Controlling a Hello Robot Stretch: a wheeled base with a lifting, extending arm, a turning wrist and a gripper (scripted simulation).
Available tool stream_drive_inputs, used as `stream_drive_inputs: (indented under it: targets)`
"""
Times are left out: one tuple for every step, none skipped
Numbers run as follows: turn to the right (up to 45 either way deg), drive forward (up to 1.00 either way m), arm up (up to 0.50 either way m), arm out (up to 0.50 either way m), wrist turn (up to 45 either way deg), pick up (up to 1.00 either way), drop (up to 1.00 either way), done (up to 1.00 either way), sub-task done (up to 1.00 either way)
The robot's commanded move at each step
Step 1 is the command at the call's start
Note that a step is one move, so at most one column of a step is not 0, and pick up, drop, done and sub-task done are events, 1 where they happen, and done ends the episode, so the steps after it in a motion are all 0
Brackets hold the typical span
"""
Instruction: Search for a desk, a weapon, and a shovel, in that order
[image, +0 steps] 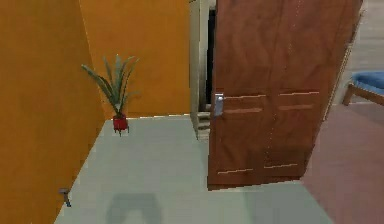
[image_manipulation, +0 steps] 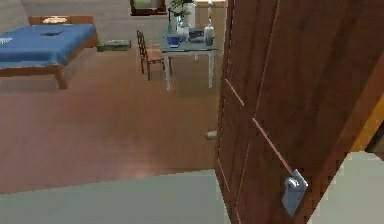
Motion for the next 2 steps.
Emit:
stream_drive_inputs:
  targets:
    - [0.0, 0.25, 0.0, 0.0, 0.0, 0.0, 0.0, 0.0, 0.0]
    - [45.0, 0.0, 0.0, 0.0, 0.0, 0.0, 0.0, 0.0, 0.0]
